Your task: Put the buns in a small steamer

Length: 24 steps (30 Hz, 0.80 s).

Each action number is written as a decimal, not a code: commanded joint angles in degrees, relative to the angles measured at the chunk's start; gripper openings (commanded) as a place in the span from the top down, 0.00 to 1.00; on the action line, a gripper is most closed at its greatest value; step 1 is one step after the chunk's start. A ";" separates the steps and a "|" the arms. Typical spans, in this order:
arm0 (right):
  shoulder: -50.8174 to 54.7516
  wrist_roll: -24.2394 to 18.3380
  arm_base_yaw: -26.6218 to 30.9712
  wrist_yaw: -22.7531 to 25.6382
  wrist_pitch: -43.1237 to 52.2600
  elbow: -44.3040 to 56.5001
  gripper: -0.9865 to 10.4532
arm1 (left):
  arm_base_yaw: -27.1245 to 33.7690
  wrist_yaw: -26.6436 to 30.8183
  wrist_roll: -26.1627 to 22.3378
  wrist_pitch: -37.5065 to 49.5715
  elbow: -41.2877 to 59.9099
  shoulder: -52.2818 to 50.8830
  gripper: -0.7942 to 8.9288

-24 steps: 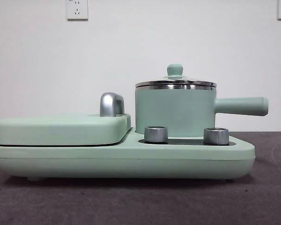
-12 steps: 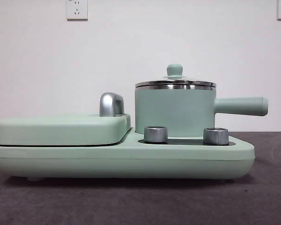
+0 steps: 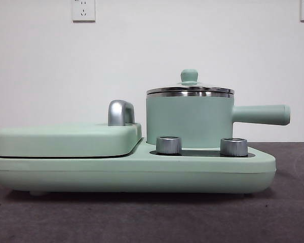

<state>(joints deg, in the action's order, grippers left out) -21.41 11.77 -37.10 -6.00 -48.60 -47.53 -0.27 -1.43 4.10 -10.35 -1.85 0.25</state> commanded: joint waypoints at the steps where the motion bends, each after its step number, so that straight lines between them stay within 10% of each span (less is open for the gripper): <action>1: -0.15 -0.61 -0.44 0.04 0.61 -0.48 0.90 | -0.02 0.17 -0.22 -0.39 1.11 -0.07 0.91; 12: 0.85 -0.63 1.36 0.31 1.25 -0.04 0.90 | -0.02 0.20 -0.22 -0.39 1.11 -0.07 0.91; 24: 16.26 -0.68 31.23 0.15 31.17 28.65 0.90 | -0.02 0.17 -0.22 -0.39 1.11 -0.07 0.91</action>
<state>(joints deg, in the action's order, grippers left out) -5.67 11.77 -6.68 -6.11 -18.79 -20.56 -0.27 -1.43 4.10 -10.35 -1.85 0.25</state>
